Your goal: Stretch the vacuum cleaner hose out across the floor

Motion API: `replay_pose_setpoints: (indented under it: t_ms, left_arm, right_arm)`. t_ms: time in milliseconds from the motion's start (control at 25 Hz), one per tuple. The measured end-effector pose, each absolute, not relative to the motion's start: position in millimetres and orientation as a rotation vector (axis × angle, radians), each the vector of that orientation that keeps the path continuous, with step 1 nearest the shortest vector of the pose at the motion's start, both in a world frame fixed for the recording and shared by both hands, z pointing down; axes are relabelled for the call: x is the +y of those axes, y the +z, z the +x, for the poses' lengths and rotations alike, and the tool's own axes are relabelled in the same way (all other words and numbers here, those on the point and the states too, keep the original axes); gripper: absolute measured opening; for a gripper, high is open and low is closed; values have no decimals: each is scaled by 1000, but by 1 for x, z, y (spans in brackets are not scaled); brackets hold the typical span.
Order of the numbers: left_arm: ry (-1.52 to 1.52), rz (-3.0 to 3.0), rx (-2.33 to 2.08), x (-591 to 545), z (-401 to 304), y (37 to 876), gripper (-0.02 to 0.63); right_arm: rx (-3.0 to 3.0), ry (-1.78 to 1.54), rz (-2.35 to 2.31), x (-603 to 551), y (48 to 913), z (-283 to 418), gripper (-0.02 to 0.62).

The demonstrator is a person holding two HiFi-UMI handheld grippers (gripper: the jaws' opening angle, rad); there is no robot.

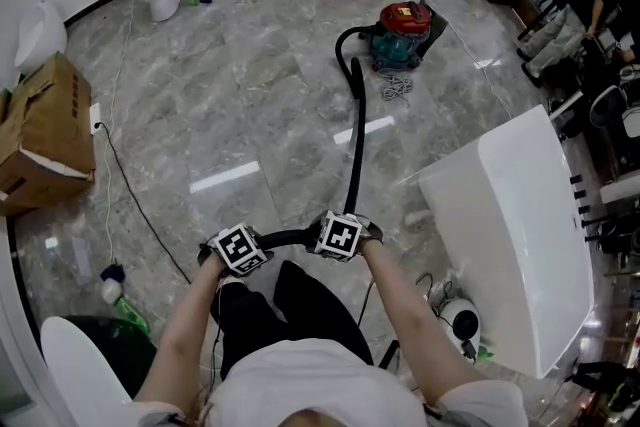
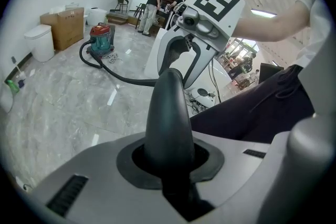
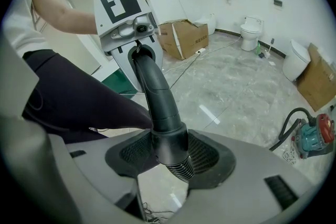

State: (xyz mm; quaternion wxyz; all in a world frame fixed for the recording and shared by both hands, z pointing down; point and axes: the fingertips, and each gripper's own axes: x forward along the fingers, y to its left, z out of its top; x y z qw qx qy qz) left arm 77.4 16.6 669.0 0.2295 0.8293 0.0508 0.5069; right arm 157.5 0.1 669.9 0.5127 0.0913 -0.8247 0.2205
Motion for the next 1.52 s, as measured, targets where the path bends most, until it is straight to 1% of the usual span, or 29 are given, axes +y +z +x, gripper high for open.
replay_pose_setpoints:
  t_ms: [440, 600, 1040, 1360, 1520]
  left_arm:
    - [1398, 2336, 202, 15, 90, 663, 80]
    - [1386, 2321, 213, 24, 81, 662, 64]
    - [1350, 2319, 211, 25, 75, 648, 61]
    - [1367, 2283, 239, 46, 36, 643, 61]
    - [1401, 2298, 261, 68, 4, 640, 61]
  right_arm:
    - [-1965, 547, 297, -3, 655, 173, 224]
    - [-1976, 520, 276, 2, 652, 162, 222]
    - [-2026, 511, 272, 1, 636, 153, 219]
    - [-2038, 549, 248, 23, 634, 115, 219]
    - [-2054, 558, 266, 48, 630, 85, 219]
